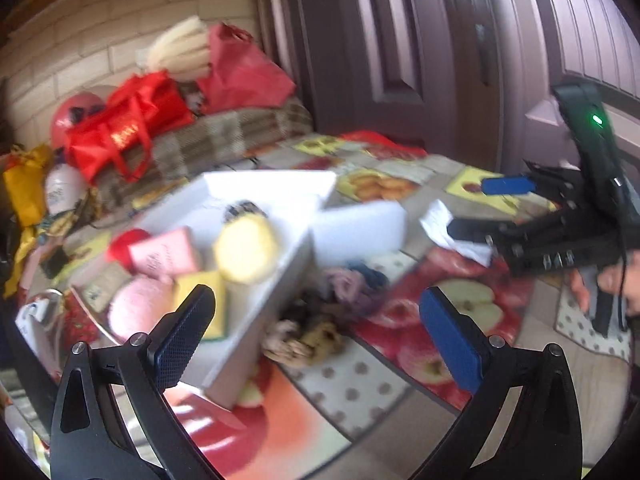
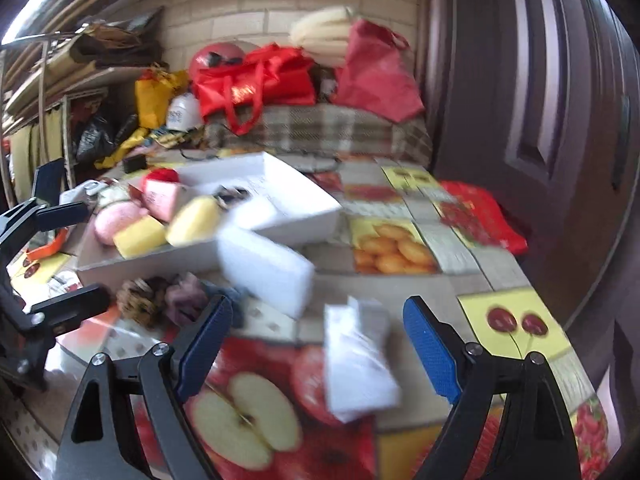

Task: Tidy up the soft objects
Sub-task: 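Move the left tool toward the hair ties while the right tool approaches the white sock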

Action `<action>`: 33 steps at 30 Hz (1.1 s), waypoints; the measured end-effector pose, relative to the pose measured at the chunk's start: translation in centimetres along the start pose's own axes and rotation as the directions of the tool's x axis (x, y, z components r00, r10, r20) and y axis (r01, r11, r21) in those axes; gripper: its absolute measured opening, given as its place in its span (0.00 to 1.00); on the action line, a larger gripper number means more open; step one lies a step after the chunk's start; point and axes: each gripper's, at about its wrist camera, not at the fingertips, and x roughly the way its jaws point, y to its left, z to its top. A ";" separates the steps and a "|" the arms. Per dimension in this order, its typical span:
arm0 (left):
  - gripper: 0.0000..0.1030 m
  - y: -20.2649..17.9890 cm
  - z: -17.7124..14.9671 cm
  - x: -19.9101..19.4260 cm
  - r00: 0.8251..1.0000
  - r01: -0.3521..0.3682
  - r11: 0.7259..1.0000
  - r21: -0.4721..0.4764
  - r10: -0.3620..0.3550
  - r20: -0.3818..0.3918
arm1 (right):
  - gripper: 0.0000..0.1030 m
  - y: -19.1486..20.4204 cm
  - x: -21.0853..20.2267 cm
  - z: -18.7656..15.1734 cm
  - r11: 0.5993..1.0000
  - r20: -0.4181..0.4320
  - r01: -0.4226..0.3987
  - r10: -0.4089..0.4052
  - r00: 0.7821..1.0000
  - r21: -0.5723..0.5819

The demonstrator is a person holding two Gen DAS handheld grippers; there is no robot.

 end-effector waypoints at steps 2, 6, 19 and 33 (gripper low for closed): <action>1.00 -0.7 -0.1 0.6 0.999 0.021 1.000 0.019 -0.020 -0.049 | 0.85 -1.6 0.6 -0.4 0.999 -0.055 -0.008 0.009 0.998 0.032; 1.00 -1.6 -0.3 2.3 0.991 0.031 0.998 0.061 -0.023 -0.134 | 0.85 -2.7 1.9 -0.8 0.997 -0.140 -0.044 0.053 0.989 0.070; 0.99 -4.0 -2.9 3.4 0.906 0.248 0.969 0.018 -0.225 -0.358 | 0.85 -0.2 5.0 -0.8 0.997 -0.275 -0.075 0.065 0.959 -0.025; 1.00 -1.5 -0.7 3.4 0.977 0.025 0.999 -0.041 -0.033 -0.208 | 0.85 -0.6 5.1 -0.7 0.996 -0.276 -0.084 0.080 0.958 -0.003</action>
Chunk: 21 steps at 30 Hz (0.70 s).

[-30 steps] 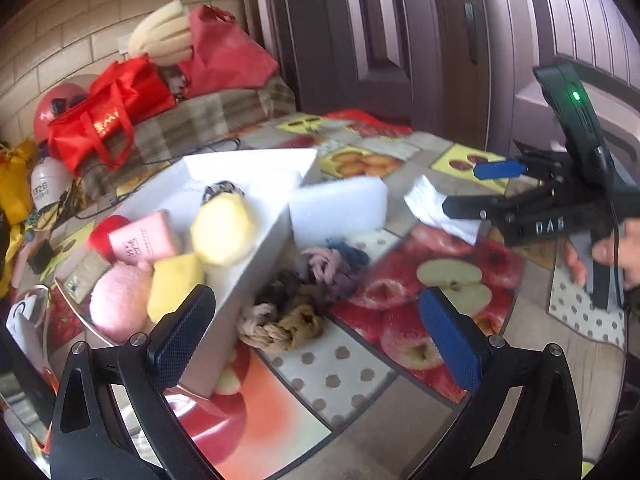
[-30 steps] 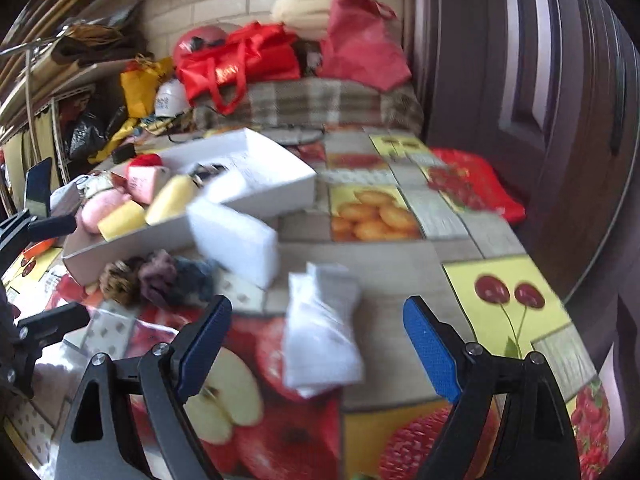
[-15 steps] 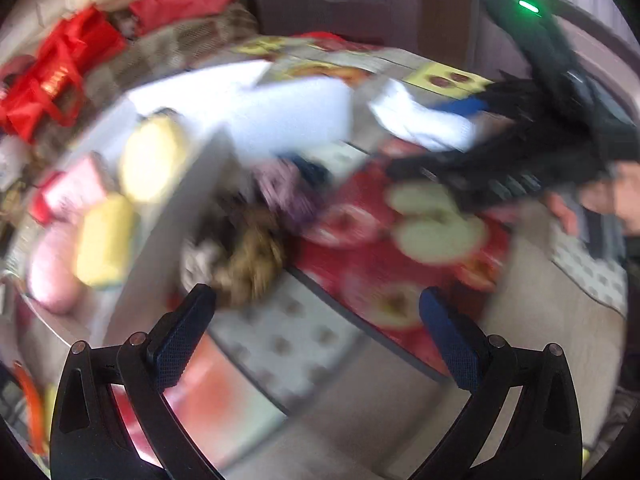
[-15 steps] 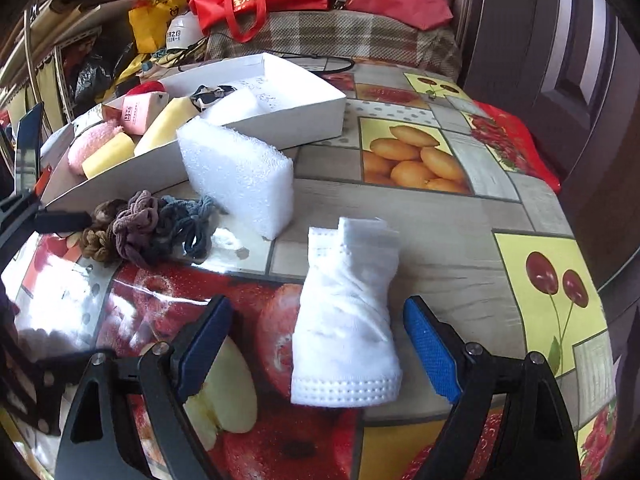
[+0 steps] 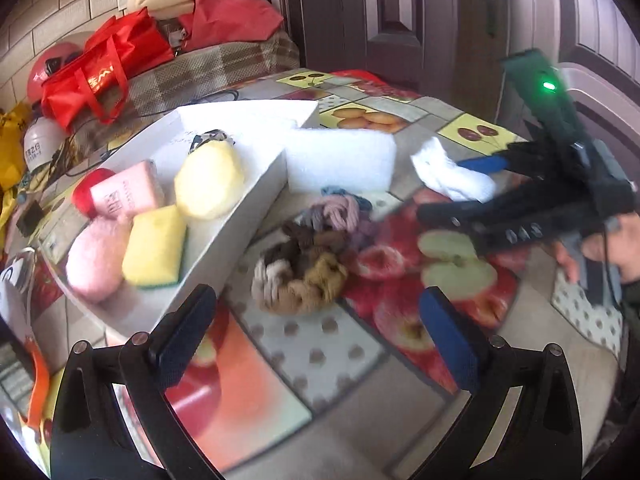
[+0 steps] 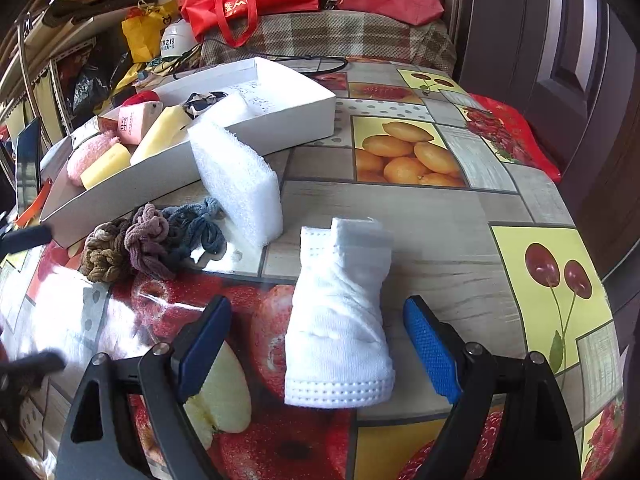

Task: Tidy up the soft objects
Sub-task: 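Move the left tool toward the hair ties while the right tool approaches the white sock, then grasp the tangled hair ties with the left tool while the right tool grasps the white sock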

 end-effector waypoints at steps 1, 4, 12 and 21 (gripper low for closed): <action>1.00 -0.2 0.6 0.7 1.000 -0.013 1.000 0.014 0.013 -0.005 | 0.85 0.0 0.1 0.0 1.000 -0.002 -0.001 0.001 1.000 0.001; 1.00 -0.4 1.4 2.4 0.998 -0.028 0.998 0.052 0.030 -0.047 | 0.85 -0.2 0.2 0.1 1.000 -0.005 -0.008 0.008 1.000 0.009; 0.46 0.2 0.7 3.1 0.992 0.062 0.998 0.018 -0.060 -0.109 | 0.83 -0.3 0.2 0.0 1.000 -0.003 -0.008 0.008 1.000 0.013; 0.33 -1.6 -0.3 -1.1 0.997 0.029 0.994 0.102 -0.036 0.068 | 0.37 0.2 -3.0 -0.4 1.000 0.164 0.014 -0.011 0.986 -0.018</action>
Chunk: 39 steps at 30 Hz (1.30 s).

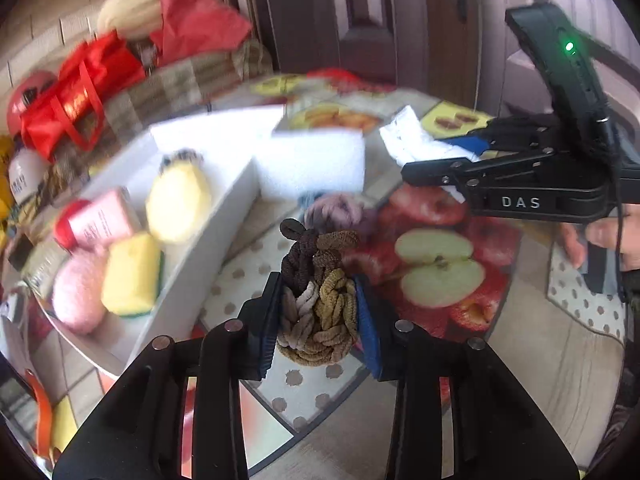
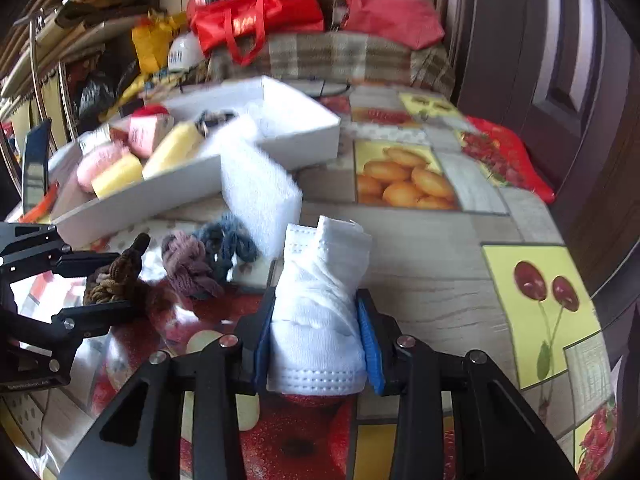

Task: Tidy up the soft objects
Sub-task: 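Grasp the tangled hair ties with the left tool while the right tool grasps the white sock, then carry the hair ties and white sock over the white tray and release both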

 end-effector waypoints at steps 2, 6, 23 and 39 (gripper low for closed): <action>0.33 0.1 -0.4 -2.3 0.993 -0.002 1.000 -0.008 0.003 0.122 | 0.37 -0.3 -2.1 -0.3 1.000 0.111 -0.021 0.021 0.994 0.007; 0.33 2.0 -1.5 -6.0 0.947 -0.027 0.996 -0.085 0.052 0.316 | 0.37 -0.1 -4.6 -0.6 0.999 0.241 -0.049 0.047 0.969 0.003; 0.34 10.8 -1.7 -4.9 0.858 -0.339 0.866 -0.367 0.444 0.256 | 0.39 8.7 -1.5 1.8 0.986 0.219 -0.133 0.152 0.964 -0.098; 0.35 14.0 -1.4 -3.0 0.867 -0.364 0.827 -0.428 0.469 0.169 | 0.39 11.7 2.9 5.0 0.979 0.176 -0.206 0.203 0.963 -0.001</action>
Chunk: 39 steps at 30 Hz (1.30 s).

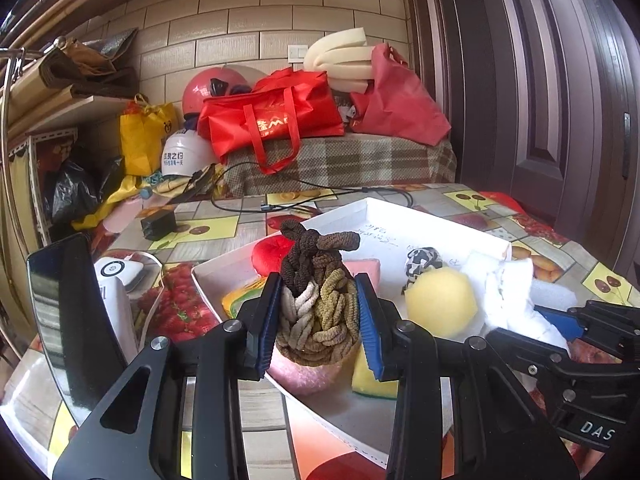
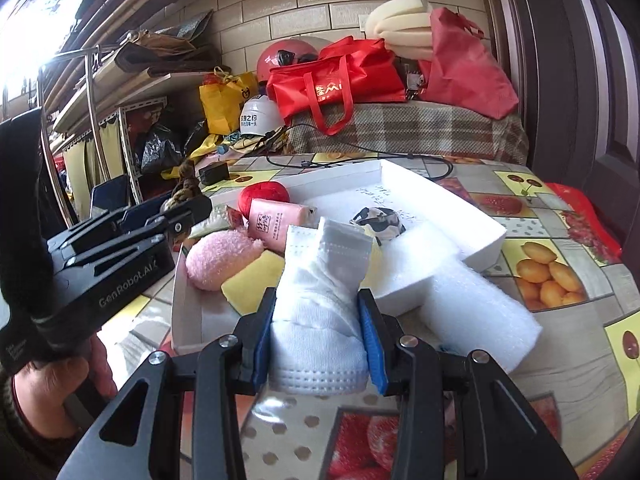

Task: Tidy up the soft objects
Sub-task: 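Carry the hair ties and white sock over the white tray and release both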

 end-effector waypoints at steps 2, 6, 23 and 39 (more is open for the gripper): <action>0.35 0.1 0.1 0.7 0.999 0.017 1.000 -0.003 -0.017 -0.032 | 0.39 -0.1 0.9 0.5 1.000 -0.006 -0.007 0.007 1.000 0.026; 0.35 0.4 0.3 1.6 0.998 0.029 1.000 -0.011 -0.030 -0.057 | 0.39 -0.1 2.8 1.0 0.997 -0.042 -0.027 0.030 0.999 0.073; 0.35 1.9 1.6 7.8 0.983 -0.024 0.999 -0.048 0.015 -0.184 | 0.38 -1.8 7.8 3.2 0.982 -0.132 0.147 -0.131 0.983 0.116; 0.69 1.4 2.2 7.9 0.984 -0.124 0.992 0.023 0.126 -0.124 | 0.76 -0.8 7.3 3.7 0.983 -0.084 0.167 -0.161 0.983 0.073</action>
